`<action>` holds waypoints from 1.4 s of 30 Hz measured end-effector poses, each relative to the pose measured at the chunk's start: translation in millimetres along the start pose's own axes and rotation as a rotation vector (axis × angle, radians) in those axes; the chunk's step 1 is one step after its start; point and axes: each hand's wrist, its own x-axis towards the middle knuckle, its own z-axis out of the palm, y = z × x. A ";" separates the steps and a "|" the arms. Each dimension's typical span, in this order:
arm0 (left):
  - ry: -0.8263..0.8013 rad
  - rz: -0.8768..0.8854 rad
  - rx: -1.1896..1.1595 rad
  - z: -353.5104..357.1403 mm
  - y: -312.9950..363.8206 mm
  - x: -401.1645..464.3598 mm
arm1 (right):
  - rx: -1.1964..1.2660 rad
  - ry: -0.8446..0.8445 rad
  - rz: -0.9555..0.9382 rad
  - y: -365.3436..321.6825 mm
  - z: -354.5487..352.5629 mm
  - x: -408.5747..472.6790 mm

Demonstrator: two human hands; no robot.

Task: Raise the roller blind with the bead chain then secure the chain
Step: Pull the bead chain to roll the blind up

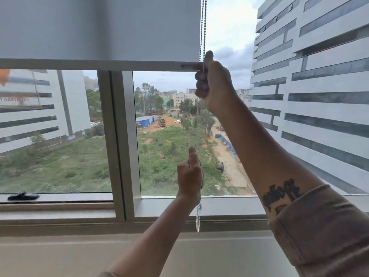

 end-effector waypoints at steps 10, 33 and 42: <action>-0.032 0.000 0.120 -9.9 -27.6 -28.9 | 0.052 0.006 -0.118 40.9 -13.9 -27.5; -0.145 0.166 0.125 30.6 131.9 55.4 | 0.060 -0.006 0.001 153.9 -80.7 -110.5; -0.126 -0.082 -0.091 60.1 179.4 69.6 | 0.056 -0.035 0.036 175.3 -95.8 -129.1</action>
